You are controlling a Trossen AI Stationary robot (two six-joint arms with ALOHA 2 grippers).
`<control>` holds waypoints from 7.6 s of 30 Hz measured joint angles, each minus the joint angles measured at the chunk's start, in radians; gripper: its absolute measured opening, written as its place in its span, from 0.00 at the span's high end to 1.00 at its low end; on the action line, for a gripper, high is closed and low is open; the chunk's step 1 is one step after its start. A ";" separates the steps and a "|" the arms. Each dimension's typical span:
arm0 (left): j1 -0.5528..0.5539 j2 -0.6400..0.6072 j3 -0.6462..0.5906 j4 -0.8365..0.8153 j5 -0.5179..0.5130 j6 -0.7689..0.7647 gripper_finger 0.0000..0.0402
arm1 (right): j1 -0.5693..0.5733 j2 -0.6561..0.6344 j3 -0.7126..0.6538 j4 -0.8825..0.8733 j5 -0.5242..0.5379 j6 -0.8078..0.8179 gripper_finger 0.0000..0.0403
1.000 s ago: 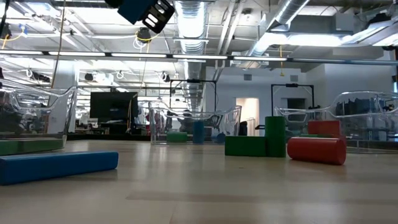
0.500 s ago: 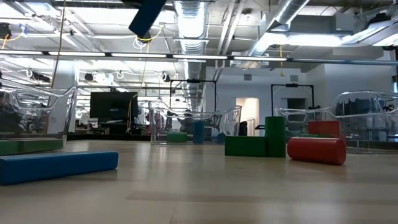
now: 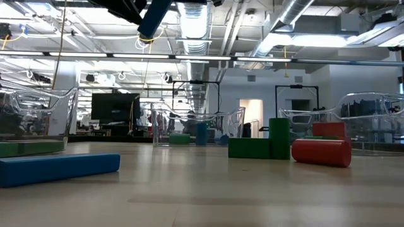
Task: Sort blocks by size
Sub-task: Put the left blue rectangle block into the left transparent bin, then put the green cylinder block into the top transparent bin
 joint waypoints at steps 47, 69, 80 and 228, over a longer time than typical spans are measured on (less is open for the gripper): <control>-0.076 0.079 -0.003 0.090 -0.316 -0.033 0.67 | -0.013 0.000 0.000 0.008 -0.006 0.041 0.77; -0.081 0.078 -0.003 0.048 -0.324 -0.022 0.86 | -0.014 0.000 0.000 -0.010 -0.003 0.061 0.73; -0.087 0.068 -0.003 -0.065 -0.379 -0.054 0.86 | -0.004 0.000 0.000 -0.023 0.025 0.050 0.53; -0.180 0.117 -0.278 0.429 -0.292 -0.077 0.38 | 0.041 -0.128 -0.107 -1.145 -0.155 0.696 0.50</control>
